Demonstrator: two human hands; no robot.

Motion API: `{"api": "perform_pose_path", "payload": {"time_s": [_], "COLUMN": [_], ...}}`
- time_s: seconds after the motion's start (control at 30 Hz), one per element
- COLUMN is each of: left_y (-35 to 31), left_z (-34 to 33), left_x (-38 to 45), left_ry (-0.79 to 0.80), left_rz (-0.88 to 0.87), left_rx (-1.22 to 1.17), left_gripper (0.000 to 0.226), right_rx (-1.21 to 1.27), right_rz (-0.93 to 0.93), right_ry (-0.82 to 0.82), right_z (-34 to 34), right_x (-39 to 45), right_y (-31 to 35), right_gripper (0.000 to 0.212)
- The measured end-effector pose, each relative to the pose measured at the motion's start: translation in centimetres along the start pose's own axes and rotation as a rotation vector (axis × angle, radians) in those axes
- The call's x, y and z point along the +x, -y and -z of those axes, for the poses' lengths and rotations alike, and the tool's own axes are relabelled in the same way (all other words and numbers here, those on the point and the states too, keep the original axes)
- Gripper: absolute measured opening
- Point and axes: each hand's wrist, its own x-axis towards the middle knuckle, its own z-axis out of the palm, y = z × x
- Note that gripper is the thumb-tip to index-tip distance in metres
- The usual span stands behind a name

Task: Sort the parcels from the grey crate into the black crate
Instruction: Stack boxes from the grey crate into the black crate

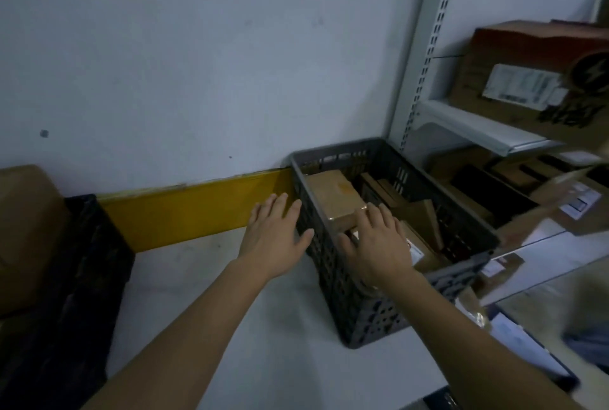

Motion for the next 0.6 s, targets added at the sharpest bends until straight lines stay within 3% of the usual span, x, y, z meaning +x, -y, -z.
{"api": "perform_pose_path", "payload": {"time_s": [0.37, 0.6], "left_y": [-7.3, -10.7], "left_z": [-5.6, -9.1], "left_x": [7.8, 10.3], "left_ry": [0.120, 0.374], "left_rz": [-0.273, -0.324], "left_rx": [-0.090, -0.101], "left_gripper": [0.073, 0.090], "right_rx": [-0.021, -0.030], "right_rz": [-0.283, -0.242], "right_ry": [0.130, 0.245], "right_z": [-1.2, -2.7], "right_x": [1.6, 3.3], "right_y": [-12.3, -15.3], "right_gripper": [0.087, 0.089]}}
